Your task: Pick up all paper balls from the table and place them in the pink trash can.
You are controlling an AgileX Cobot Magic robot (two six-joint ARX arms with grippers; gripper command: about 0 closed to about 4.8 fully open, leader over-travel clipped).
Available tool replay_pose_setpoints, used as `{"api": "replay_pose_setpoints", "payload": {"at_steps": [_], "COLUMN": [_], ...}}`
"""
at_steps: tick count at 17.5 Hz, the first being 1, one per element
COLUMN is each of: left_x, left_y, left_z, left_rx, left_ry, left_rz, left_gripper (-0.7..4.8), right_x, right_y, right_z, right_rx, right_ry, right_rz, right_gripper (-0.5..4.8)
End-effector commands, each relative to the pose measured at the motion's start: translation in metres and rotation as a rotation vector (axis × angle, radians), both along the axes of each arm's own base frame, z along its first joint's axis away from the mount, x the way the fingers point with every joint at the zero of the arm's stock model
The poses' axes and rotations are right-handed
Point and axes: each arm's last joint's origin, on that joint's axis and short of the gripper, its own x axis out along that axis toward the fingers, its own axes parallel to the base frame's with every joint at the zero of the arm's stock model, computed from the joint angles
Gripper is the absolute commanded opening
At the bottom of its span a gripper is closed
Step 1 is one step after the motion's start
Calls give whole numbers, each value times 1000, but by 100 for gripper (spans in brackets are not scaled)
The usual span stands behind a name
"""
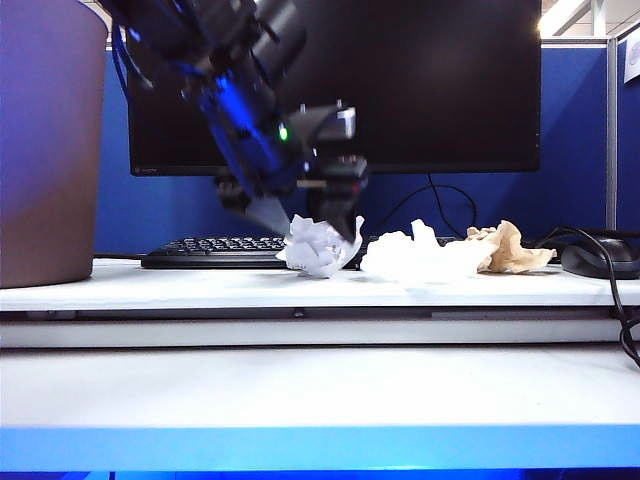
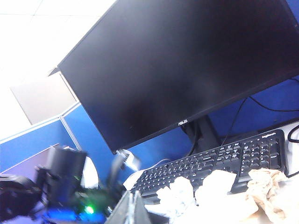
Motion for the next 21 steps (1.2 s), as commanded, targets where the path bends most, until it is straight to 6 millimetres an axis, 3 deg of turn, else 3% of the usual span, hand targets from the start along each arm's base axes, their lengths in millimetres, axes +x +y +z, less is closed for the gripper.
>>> {"api": "replay_pose_setpoints", "payload": {"at_steps": [1,2,3,4,7,8,10,13,15,17,18,21], "left_x": [3,3,3,3,0,-5,-15,-45,-88,-121,-138,-159], "left_y": [-3,-3,-3,-3,-1,1,8,31,65,93,109,138], "left_z": [-14,-16,-16,-16,-10,0,28,101,166,202,214,219], "left_rx": [6,9,11,11,15,3,-14,-77,-136,-126,-62,167], "left_ry": [37,41,42,42,52,57,18,-142,-317,-442,-503,-521], "left_rz": [-6,-5,-5,-4,-8,-25,-33,-61,-21,57,134,335], "left_gripper": [479,479,332,-25,-6,-6,-6,-6,-6,-6,-6,-6], "right_x": [0,-1,-1,0,0,-1,0,0,0,0,0,1], "right_y": [0,0,0,0,0,0,0,0,0,0,0,0], "right_z": [1,1,1,1,1,1,1,1,1,0,0,-2], "right_rx": [5,5,5,5,5,5,5,5,5,4,1,6], "right_ry": [-15,-15,-15,-15,-15,-15,-15,-15,-15,-14,-10,19], "right_rz": [-1,-1,-1,-1,0,0,-1,0,0,2,8,11], "right_gripper": [-5,-5,-5,-5,-5,-5,-5,-5,-5,-5,-5,-5]}}
